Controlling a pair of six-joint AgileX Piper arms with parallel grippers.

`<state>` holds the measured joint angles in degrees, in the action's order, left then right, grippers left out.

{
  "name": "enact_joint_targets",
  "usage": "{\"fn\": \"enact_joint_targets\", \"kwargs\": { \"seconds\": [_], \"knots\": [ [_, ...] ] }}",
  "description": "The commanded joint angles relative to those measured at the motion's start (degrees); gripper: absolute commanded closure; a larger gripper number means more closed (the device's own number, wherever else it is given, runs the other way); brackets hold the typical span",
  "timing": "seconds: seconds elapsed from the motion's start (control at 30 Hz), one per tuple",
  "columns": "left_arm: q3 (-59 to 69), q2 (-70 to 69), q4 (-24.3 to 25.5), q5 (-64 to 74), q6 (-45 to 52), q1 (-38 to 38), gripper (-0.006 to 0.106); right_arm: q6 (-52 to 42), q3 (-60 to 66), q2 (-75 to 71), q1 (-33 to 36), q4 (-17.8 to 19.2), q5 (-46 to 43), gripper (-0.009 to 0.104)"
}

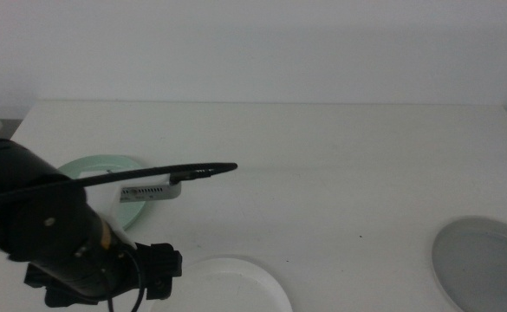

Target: Stack the three bowls on top of each other.

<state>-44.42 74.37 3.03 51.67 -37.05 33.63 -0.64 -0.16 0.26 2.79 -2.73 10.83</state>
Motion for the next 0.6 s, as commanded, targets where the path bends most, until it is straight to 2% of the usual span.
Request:
{"fn": "enact_joint_targets", "kwargs": {
  "seconds": [0.0,0.23,0.57],
  "knots": [
    [-0.28,2.04,0.19,-0.94,-0.66,0.14,0.007,-0.25,0.16,-0.26,-0.29,0.66,-0.45,0.004],
    [1.25,7.7,-2.13,-5.19,5.25,0.14,0.007,-0.25,0.16,-0.26,-0.29,0.66,-0.45,0.004],
    [6.74,9.79,-3.84,-13.29,5.75,0.14,0.007,-0.25,0.16,-0.26,-0.29,0.66,-0.45,0.004]
  ]
}}
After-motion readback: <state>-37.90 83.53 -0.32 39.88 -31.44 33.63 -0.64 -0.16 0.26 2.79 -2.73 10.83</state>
